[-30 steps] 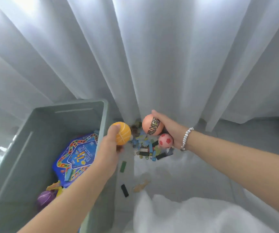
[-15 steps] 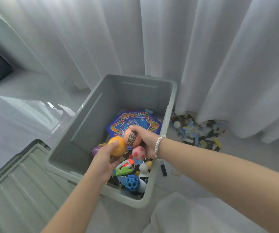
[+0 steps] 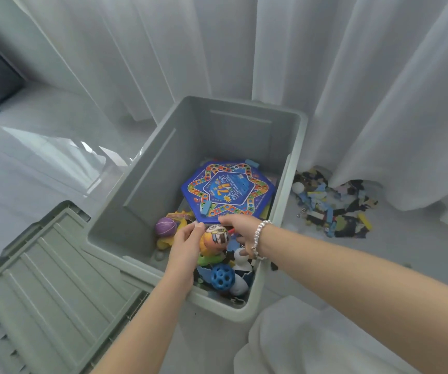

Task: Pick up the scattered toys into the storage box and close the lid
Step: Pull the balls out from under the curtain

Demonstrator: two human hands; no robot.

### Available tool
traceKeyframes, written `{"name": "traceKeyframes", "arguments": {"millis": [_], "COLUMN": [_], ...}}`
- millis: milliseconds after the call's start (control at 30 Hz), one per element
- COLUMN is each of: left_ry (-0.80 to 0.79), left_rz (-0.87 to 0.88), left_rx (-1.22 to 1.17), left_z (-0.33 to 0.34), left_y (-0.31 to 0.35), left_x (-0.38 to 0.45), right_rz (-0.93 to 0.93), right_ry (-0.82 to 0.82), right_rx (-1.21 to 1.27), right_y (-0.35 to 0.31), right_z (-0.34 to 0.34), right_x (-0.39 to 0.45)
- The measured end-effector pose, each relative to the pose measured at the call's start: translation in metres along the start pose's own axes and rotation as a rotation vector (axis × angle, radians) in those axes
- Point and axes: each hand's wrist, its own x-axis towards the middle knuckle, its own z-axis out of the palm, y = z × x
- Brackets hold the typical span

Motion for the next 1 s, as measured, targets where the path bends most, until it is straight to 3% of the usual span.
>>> {"name": "traceKeyframes", "arguments": {"millis": [167, 500, 733, 867, 1000], "left_ry": [-0.015, -0.285, -0.497, -0.615, -0.686], "left_rz": [0.164, 0.471, 0.523, 0.515, 0.508], "left_rx": [0.046, 0.215, 0.486, 0.679, 0.831], "left_z": [0.021, 0.122, 0.234, 0.295, 0.345], "left_y": [0.016, 0.05, 0.051, 0.037, 0.014], "left_x": [-0.024, -0.083, -0.095, -0.089, -0.075], "right_rz": [0.008, -0.331, -0.342, -0.292, -0.234], "right_ry": [-0.025, 0.142, 0.354, 0.414, 0.444], "right_rx": [-0.008, -0.018, 0.017, 0.112, 0.051], "right_y": [-0.017, 0.021, 0.086, 0.129, 0.172], "right_z": [-0.027, -0.155, -0.258, -0.308, -0.344], "right_x": [-0.027, -0.109, -0.121, -0.105, -0.077]}}
